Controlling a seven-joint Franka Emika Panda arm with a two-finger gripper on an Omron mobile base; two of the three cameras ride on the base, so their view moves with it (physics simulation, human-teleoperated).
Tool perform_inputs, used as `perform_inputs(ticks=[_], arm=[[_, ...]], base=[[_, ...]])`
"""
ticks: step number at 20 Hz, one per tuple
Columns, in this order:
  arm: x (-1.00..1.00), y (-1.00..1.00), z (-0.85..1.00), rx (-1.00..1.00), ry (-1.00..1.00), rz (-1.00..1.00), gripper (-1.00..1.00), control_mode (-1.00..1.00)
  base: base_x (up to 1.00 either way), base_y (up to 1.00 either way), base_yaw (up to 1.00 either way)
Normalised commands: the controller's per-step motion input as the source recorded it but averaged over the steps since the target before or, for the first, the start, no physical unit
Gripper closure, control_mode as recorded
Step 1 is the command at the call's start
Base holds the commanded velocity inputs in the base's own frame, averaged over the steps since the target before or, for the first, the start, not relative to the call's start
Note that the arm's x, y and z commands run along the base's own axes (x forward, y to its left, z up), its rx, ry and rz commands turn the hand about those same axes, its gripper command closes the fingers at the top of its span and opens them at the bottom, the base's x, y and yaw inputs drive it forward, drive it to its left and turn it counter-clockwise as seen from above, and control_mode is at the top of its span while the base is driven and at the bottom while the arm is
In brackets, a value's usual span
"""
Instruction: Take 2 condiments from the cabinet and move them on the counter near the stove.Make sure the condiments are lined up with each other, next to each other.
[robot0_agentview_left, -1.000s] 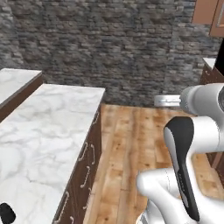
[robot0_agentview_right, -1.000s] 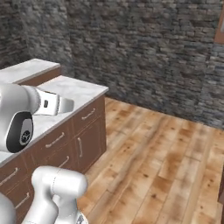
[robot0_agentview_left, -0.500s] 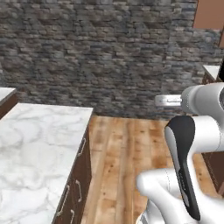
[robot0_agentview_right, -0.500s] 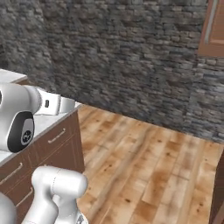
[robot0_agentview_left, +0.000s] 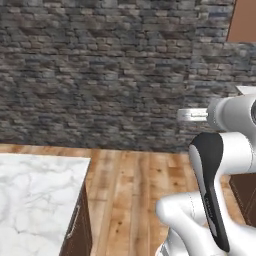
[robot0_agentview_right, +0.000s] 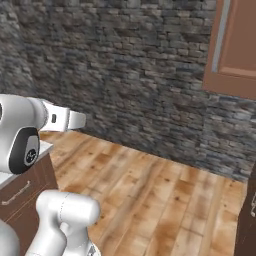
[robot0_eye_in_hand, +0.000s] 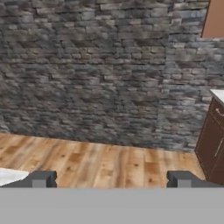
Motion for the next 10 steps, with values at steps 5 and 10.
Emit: perform_inputs(ticks=[5,10], arm=[[0.0,0.0,0.0,0.0,0.0,0.0,-1.0,1.0],[0.0,0.0,0.0,0.0,0.0,0.0,-1.0,1.0]], base=[[0.82,-0.24,-0.16],[0.65,-0.29,-0.24]])
